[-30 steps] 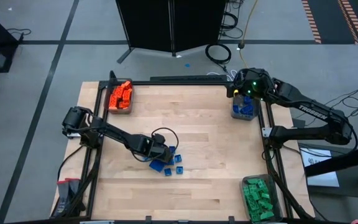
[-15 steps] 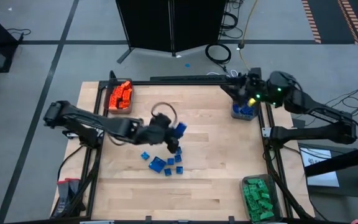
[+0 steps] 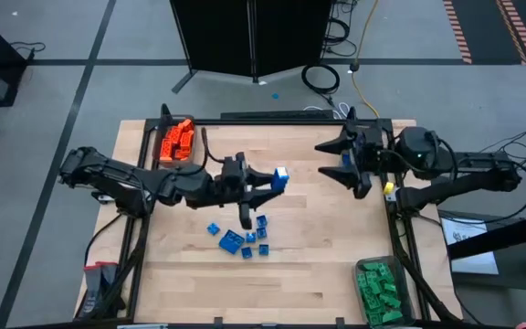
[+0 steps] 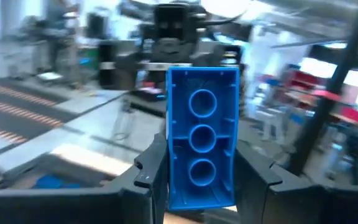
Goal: Sort blocks
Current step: Put the blue game piece into the top right black bin
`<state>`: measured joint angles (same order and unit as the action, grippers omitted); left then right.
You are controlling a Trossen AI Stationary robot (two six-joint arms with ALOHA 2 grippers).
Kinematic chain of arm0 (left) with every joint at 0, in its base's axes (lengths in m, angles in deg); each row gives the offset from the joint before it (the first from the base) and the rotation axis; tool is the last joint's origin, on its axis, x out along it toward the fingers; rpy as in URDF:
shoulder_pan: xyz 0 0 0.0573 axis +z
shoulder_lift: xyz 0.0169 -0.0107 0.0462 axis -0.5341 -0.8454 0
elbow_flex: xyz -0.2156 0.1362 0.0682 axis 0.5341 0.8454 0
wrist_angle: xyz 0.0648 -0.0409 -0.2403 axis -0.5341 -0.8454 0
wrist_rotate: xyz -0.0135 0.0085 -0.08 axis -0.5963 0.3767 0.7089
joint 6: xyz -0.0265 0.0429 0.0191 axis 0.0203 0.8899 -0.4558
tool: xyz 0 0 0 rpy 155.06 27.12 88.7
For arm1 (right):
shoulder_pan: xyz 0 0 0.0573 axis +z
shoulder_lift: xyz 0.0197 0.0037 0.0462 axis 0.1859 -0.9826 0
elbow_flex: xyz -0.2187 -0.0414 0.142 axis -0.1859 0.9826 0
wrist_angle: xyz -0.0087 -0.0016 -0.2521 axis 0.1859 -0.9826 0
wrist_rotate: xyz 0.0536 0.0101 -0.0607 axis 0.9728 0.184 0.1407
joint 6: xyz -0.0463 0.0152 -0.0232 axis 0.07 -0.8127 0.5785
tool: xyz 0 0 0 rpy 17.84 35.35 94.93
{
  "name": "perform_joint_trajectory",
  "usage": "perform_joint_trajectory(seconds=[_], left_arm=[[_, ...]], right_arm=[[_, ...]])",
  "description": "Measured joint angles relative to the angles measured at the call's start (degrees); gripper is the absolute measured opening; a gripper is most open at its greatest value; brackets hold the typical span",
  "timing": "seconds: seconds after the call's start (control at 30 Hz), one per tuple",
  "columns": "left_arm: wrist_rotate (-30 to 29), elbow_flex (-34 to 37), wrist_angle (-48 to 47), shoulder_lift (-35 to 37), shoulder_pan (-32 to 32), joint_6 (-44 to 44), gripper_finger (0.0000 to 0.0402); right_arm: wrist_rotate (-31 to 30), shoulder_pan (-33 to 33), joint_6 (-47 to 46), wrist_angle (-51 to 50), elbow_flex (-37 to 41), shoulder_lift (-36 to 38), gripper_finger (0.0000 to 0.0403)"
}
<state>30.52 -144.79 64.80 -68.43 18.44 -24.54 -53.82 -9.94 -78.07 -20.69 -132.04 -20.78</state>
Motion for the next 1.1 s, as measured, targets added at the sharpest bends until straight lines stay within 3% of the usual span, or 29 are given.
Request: perform_joint_trajectory(seconds=[0.13, 0.53, 0.87, 1.1], left_arm=[[4.6, 0.0, 4.5, -1.4, -0.1, 2.7, 0.0122], [5.6, 0.0, 6.0, -1.8, 0.0, 2.6, 0.0122], [5.6, 0.0, 6.0, -4.1, 0.3, 2.1, 0.0122], [5.6, 0.1, 6.6, -4.9, 0.3, 2.2, 0.0122]], right_arm=[[0.0, 2.2, 0.7, 6.4, 0.0, -3.9, 0.0297], [3.0, 4.9, 3.7, 15.8, 0.0, -11.8, 0.0331], [5.9, 5.0, 4.5, 15.4, -5.4, -16.0, 0.0341], [7.5, 5.0, 4.8, 7.0, -10.8, -19.1, 0.0341]])
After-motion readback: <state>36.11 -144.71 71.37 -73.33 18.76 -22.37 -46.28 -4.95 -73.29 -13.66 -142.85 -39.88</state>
